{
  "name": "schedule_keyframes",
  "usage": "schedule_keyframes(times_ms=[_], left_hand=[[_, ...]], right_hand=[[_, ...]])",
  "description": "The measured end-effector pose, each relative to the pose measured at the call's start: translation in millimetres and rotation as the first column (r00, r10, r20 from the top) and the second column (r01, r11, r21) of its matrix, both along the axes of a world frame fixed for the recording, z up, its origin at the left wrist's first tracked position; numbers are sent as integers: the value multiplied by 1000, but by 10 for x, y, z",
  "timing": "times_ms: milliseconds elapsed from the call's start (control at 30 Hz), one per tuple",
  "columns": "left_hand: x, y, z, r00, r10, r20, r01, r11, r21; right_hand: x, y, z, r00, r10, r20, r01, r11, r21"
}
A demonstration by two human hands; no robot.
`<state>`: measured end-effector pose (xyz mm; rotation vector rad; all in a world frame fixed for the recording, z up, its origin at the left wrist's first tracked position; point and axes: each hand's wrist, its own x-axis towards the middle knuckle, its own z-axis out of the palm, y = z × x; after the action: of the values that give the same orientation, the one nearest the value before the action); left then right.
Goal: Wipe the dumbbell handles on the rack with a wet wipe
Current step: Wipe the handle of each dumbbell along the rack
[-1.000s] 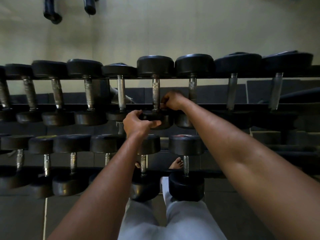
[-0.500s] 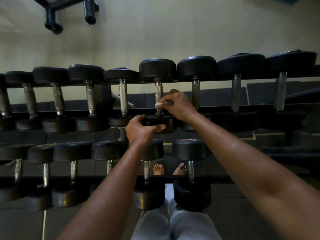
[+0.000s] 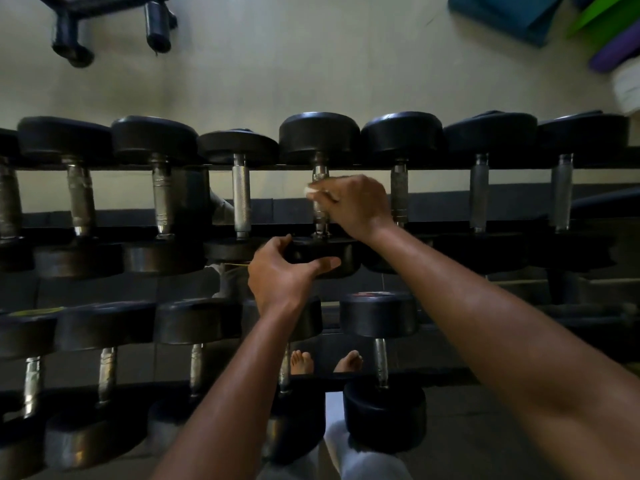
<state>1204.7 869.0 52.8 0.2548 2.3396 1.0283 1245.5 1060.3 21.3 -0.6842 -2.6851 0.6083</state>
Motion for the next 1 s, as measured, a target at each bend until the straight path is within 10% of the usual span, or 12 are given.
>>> schedule_keyframes(times_ms=[267,533,667,833,1000], left_hand=[[48,-132,-146,999,27,-17,-25,993,117],[246,-255,-218,987,58,-152,-33,986,164],[252,-272,-238,985,63,-160,-33,982,184],[261,-265,-272,983,68,-168,-35,981,190],[272,-261,-301,983,68,-168,-33,978,205]], right_hand=[[-175,115,-43,978,-158,-137,171,981,94],[-498,115,147,947,-69,313,2,978,210],[-436,60,115,961,-122,249,47,957,287],[-125,17,25,962,-260,-80,261,965,-5],[-121,-9,-74,831,-556,-28,492,757,-431]])
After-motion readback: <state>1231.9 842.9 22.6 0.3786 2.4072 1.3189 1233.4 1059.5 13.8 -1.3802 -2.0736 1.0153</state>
